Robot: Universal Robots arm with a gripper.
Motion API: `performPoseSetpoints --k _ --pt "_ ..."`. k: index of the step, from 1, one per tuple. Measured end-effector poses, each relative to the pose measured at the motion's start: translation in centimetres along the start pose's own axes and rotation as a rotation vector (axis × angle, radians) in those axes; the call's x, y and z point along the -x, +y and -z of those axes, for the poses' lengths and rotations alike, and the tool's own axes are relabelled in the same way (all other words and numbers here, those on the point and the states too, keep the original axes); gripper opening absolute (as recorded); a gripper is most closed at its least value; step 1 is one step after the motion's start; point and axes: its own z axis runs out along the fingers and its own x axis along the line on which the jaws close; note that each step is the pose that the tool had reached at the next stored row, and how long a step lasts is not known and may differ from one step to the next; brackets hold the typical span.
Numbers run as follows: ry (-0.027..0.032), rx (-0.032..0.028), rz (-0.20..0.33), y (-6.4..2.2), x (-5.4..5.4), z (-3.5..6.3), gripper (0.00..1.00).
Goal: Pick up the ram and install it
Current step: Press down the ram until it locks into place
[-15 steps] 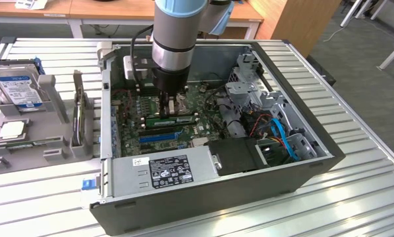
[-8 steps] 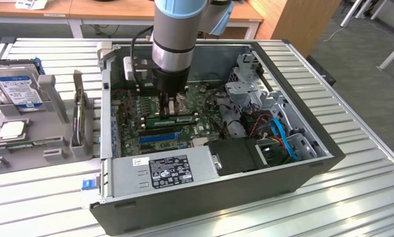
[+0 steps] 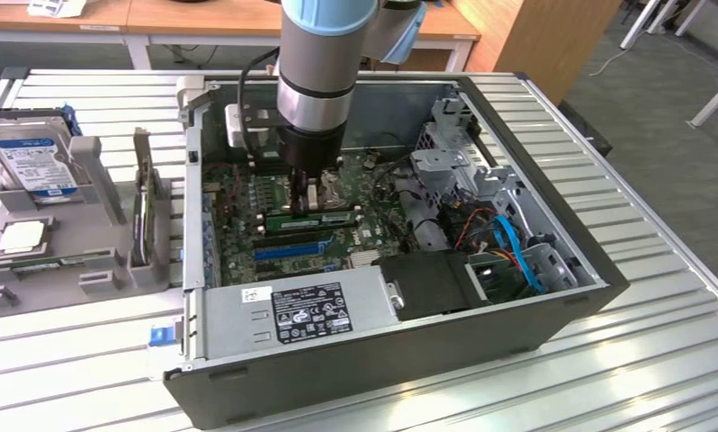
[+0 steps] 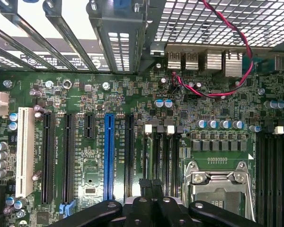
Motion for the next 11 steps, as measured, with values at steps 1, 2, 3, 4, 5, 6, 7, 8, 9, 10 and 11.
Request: performPoseSetpoints --k 1,2,3,4,5,6,7,8,9,10,11 --pt "0.0 0.0 0.0 0.0 0.0 -0.01 0.1" --pt "-0.0003 -0.0002 0.0 0.0 0.0 -0.04 0.1" --pt "-0.0003 -0.0001 0.0 0.0 0.0 -0.07 0.1" --pt "-0.0001 0.0 0.0 0.0 0.0 -0.1 0.1" --pt "-0.0001 -0.0001 0.0 0.0 -0.01 -0.13 0.1" --pt "0.0 0.0 0.0 0.0 -0.01 -0.15 0.1" --pt "0.0 0.0 0.0 -0.01 -0.01 -0.18 0.1" --pt "0.0001 0.0 0.0 -0.01 -0.01 -0.19 0.1" --pt "0.0001 0.0001 0.0 -0.01 -0.01 -0.19 0.1" --pt "0.0 0.0 0.0 -0.01 -0.01 -0.2 0.1" --pt "0.0 0.0 0.0 -0.01 -0.01 -0.2 0.1"
